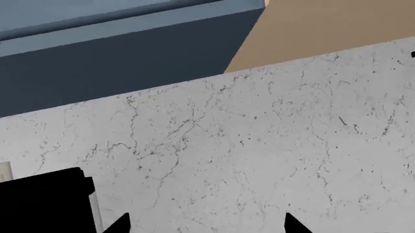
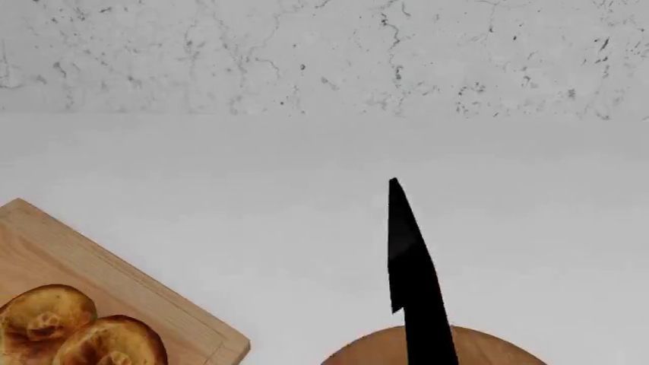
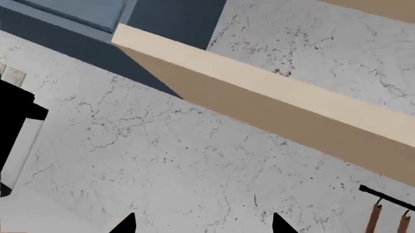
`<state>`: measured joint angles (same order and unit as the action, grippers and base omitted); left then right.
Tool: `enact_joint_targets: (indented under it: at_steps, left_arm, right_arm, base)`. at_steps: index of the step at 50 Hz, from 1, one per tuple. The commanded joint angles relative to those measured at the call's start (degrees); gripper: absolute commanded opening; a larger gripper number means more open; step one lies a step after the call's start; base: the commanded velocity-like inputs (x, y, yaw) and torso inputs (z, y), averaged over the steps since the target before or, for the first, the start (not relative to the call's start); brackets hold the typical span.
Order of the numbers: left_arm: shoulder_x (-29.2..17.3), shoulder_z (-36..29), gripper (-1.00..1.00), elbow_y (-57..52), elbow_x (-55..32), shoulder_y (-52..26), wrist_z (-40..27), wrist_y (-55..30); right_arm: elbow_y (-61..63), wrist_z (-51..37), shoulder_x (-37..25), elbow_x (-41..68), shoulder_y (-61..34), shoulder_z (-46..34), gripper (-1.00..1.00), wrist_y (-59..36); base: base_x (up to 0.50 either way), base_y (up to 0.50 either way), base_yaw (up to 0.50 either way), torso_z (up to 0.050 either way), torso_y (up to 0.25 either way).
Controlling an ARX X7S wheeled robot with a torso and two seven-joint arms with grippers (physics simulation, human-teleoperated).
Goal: Place all breads on the cutting board.
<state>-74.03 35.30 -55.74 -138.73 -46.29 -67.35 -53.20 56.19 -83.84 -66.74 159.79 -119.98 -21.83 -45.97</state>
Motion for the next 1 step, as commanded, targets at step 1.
enact_joint_targets:
  at_steps: [1]
  left_arm:
    - [14.4, -13.9, 1.00, -4.2, -20.3, -25.7, -20.7, -4.3]
  right_arm:
    - [3.8, -6.1, -3.7, 0.0, 26.8, 34.3, 1.00, 0.0]
  base:
    - [0.00, 0.00, 0.00, 0.000, 0.000]
